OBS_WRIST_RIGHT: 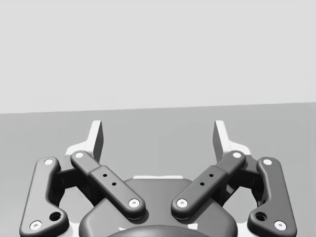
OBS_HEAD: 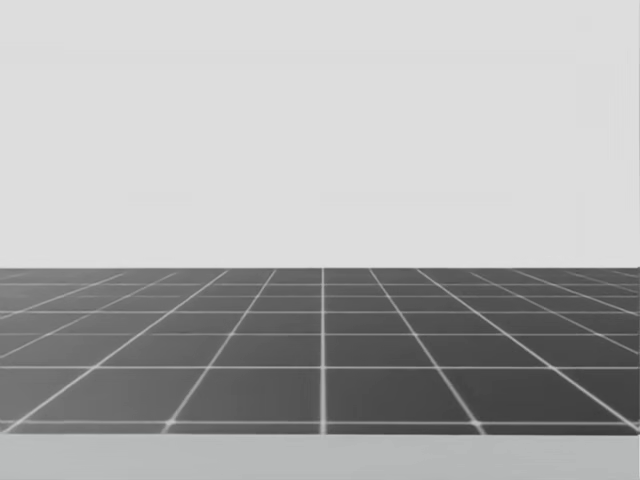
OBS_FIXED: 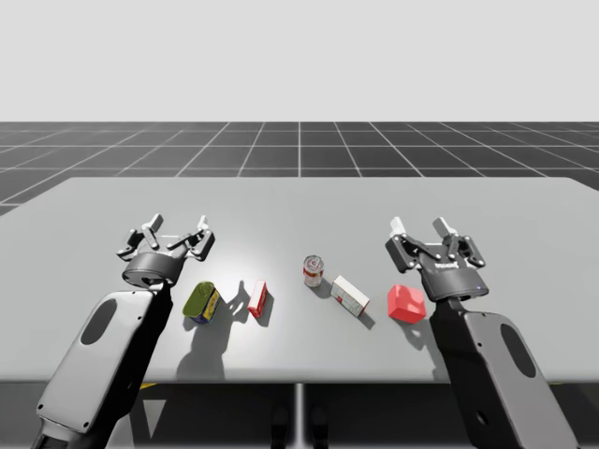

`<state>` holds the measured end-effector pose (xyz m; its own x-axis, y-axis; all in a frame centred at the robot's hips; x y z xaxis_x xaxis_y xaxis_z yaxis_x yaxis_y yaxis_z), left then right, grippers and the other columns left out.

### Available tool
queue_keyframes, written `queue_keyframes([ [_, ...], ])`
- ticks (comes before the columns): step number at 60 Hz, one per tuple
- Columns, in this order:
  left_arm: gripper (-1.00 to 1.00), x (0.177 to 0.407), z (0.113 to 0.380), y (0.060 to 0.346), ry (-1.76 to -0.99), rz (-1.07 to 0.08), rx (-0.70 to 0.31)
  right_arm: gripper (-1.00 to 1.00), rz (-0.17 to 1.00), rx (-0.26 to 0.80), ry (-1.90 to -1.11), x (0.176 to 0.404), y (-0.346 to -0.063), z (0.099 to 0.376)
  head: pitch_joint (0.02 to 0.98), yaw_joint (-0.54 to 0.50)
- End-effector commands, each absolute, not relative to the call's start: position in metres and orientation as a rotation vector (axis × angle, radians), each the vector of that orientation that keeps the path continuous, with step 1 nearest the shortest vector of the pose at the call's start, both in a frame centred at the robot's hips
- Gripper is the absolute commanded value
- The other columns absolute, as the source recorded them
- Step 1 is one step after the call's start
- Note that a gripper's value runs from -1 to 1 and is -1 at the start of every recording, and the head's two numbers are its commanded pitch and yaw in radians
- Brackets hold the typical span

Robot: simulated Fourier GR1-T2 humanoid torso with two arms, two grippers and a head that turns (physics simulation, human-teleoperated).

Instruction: Find the red cube and pick it up.

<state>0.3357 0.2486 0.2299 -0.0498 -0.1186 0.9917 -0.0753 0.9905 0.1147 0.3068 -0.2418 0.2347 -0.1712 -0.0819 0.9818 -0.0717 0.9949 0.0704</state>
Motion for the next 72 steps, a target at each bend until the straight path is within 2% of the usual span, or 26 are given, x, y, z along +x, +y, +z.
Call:
queue_keyframes([
  [1,-1.00,0.3358,0.2292,0.2480,-1.620,-0.038,0.151,-1.00,-0.061,0.092,-1.762,0.3063,-0.2413,0.2341,0.082,0.01],
  [8,-1.00,0.3358,0.2295,0.2481,-1.620,-0.038,0.150,-1.00,-0.041,0.121,-1.729,0.3072,-0.2443,0.2363,0.094,0.01],
  [16,-1.00,0.3358,0.2293,0.2476,-1.618,-0.038,0.151,-1.00,-0.042,0.116,-1.723,0.3078,-0.2449,0.2359,0.165,0.01],
  [35,-1.00,0.3370,0.2284,0.2482,-1.613,-0.042,0.152,-1.00,-0.063,0.107,-1.695,0.3129,-0.2482,0.2323,0.510,0.03],
  [43,-1.00,0.3374,0.2282,0.2482,-1.611,-0.043,0.152,-1.00,-0.064,0.106,-1.692,0.3132,-0.2484,0.2325,0.600,0.01],
  [50,-1.00,0.3372,0.2281,0.2478,-1.609,-0.048,0.151,-1.00,-0.067,0.103,-1.692,0.3126,-0.2481,0.2329,0.691,-0.05],
  [59,-1.00,0.3368,0.2284,0.2472,-1.609,-0.052,0.148,-1.00,-0.065,0.100,-1.694,0.3127,-0.2479,0.2331,0.751,-0.11],
  [72,-1.00,0.3357,0.2283,0.2430,-1.608,-0.061,0.142,-1.00,-0.062,0.100,-1.695,0.3127,-0.2477,0.2336,0.865,-0.31],
])
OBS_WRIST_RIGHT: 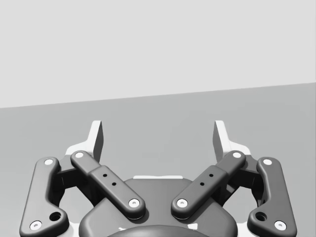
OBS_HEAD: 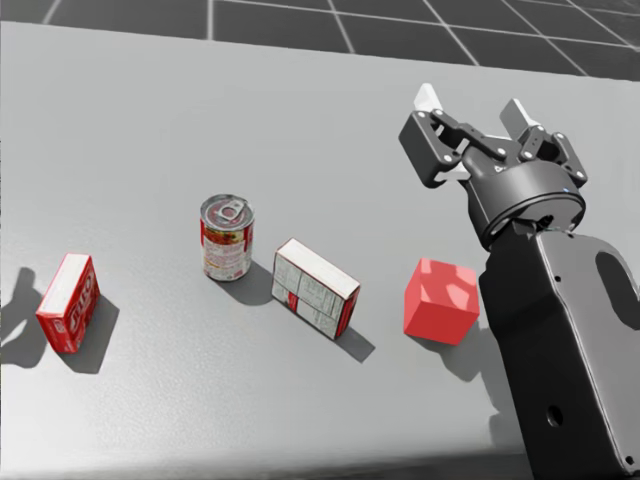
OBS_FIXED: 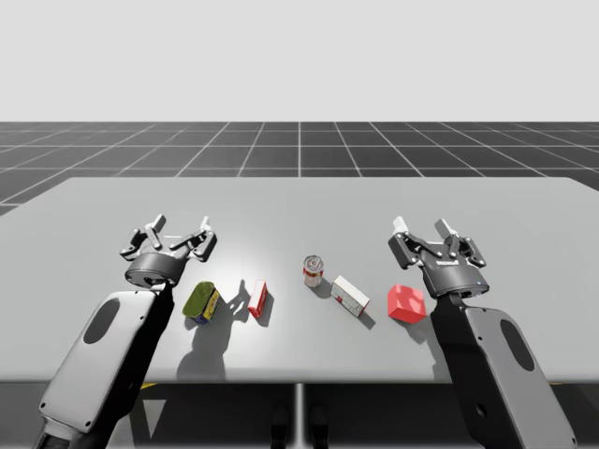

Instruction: Find the red cube and pick it up.

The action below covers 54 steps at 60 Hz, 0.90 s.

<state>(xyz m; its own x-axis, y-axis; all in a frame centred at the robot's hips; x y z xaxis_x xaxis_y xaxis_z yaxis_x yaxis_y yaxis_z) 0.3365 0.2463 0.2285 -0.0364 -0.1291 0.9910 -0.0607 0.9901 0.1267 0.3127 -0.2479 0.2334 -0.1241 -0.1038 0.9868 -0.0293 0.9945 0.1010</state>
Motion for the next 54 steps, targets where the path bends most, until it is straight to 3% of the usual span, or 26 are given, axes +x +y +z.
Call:
queue_keyframes([
  [1,-1.00,0.336,0.228,0.243,-1.608,-0.061,0.142,-1.00,-0.062,0.101,-1.695,0.313,-0.248,0.234,0.872,-0.32],
  [14,-1.00,0.334,0.227,0.236,-1.607,-0.075,0.134,-1.00,-0.054,0.109,-1.706,0.309,-0.246,0.238,0.933,-0.43],
  [32,-1.00,0.333,0.225,0.237,-1.600,-0.069,0.134,-1.00,-0.108,0.057,-1.716,0.289,-0.247,0.246,0.911,-0.46],
  [42,-1.00,0.333,0.225,0.236,-1.594,-0.071,0.135,-1.00,-0.182,-0.051,-1.682,0.254,-0.249,0.238,0.896,-0.47],
  [54,-1.00,0.334,0.225,0.236,-1.595,-0.074,0.132,-1.00,-0.199,-0.063,-1.654,0.216,-0.245,0.224,0.885,-0.47],
])
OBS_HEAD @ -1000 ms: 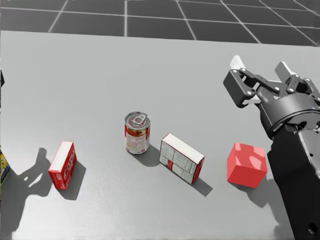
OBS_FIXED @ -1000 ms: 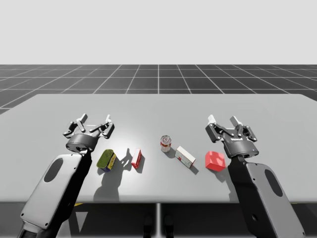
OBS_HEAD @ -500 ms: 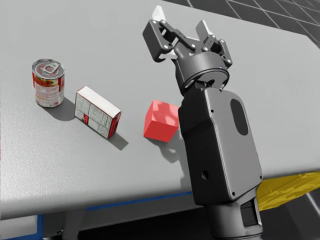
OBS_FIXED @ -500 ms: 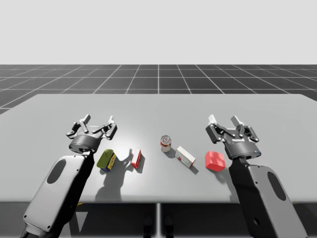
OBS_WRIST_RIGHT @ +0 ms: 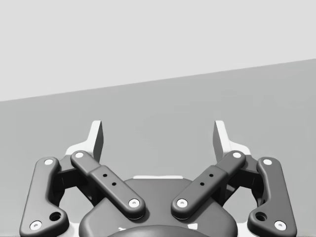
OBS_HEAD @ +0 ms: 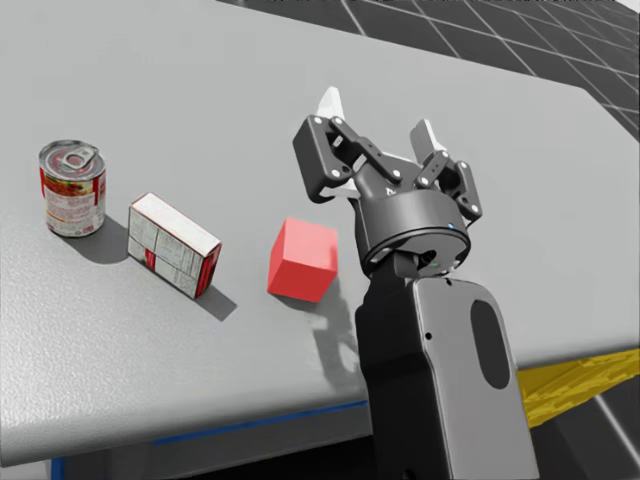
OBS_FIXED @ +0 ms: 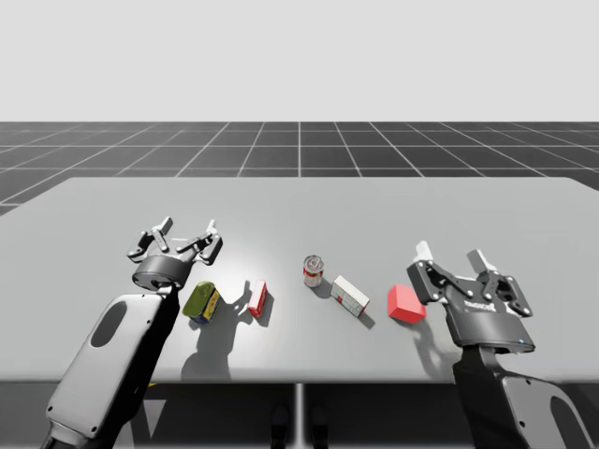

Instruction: Find the red cube and pick it up.

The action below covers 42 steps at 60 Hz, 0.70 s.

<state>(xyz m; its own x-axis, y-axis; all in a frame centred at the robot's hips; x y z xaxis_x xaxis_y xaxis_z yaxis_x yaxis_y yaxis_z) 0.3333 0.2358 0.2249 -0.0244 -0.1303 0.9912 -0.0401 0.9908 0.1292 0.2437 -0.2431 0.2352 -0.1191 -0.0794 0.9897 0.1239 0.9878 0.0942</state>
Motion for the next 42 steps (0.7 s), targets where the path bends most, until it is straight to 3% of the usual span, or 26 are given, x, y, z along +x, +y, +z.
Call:
queue_keyframes([
  [1,-1.00,0.334,0.225,0.236,-1.594,-0.074,0.132,-1.00,-0.203,-0.058,-1.646,0.210,-0.244,0.221,0.883,-0.47],
  [23,-1.00,0.336,0.221,0.234,-1.584,-0.085,0.137,-1.00,-0.185,-0.019,-1.540,0.168,-0.217,0.167,0.872,-0.47],
  [42,-1.00,0.336,0.220,0.232,-1.581,-0.087,0.143,-1.00,-0.164,-0.095,-1.470,0.178,-0.210,0.131,0.872,-0.46],
])
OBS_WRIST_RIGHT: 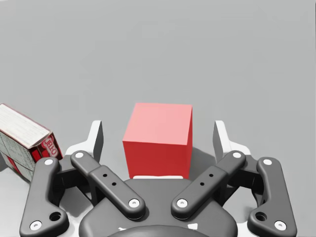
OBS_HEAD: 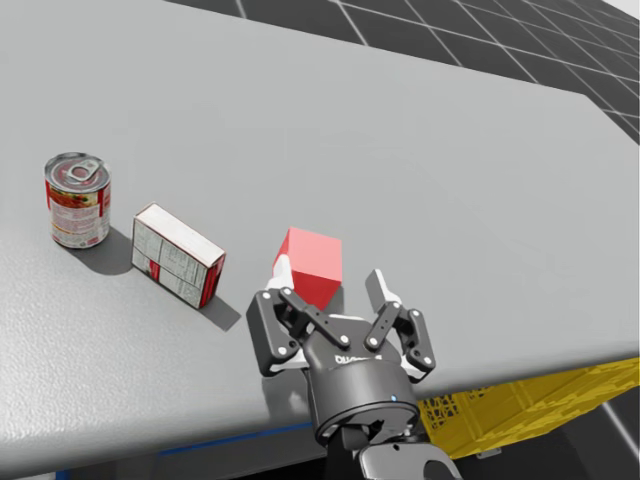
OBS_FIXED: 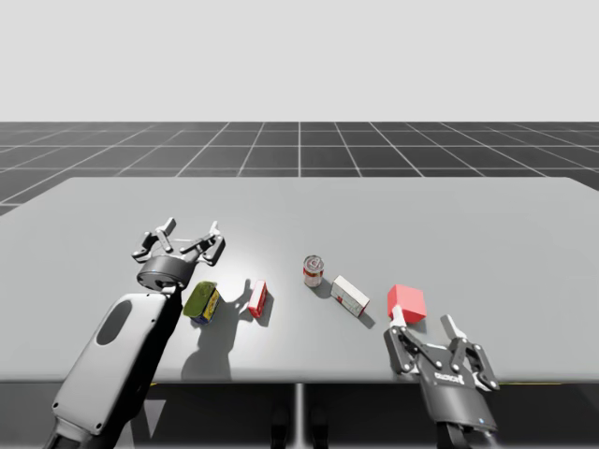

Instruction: Find the red cube and pick it up.

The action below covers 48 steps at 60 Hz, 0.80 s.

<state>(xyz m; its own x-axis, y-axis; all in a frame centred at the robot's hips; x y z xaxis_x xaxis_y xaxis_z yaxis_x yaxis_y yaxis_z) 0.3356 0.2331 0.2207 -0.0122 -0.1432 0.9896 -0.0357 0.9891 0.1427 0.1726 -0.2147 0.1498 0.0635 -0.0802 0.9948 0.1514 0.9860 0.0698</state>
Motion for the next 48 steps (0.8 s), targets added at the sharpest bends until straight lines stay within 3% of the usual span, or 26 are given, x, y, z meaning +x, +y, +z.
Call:
queue_keyframes([
  [1,-1.00,0.336,0.220,0.232,-1.581,-0.087,0.143,-1.00,-0.165,-0.099,-1.465,0.178,-0.210,0.131,0.872,-0.46],
  [25,-1.00,0.336,0.220,0.232,-1.579,-0.082,0.147,-1.00,-0.167,-0.250,-1.400,0.223,-0.220,0.113,0.865,-0.45],
  [36,-1.00,0.335,0.220,0.232,-1.583,-0.078,0.147,-1.00,-0.161,-0.243,-1.335,0.236,-0.220,0.107,0.858,-0.45],
  [48,-1.00,0.336,0.220,0.232,-1.585,-0.084,0.144,-0.97,-0.126,-0.155,-1.242,0.238,-0.217,0.107,0.833,-0.45],
])
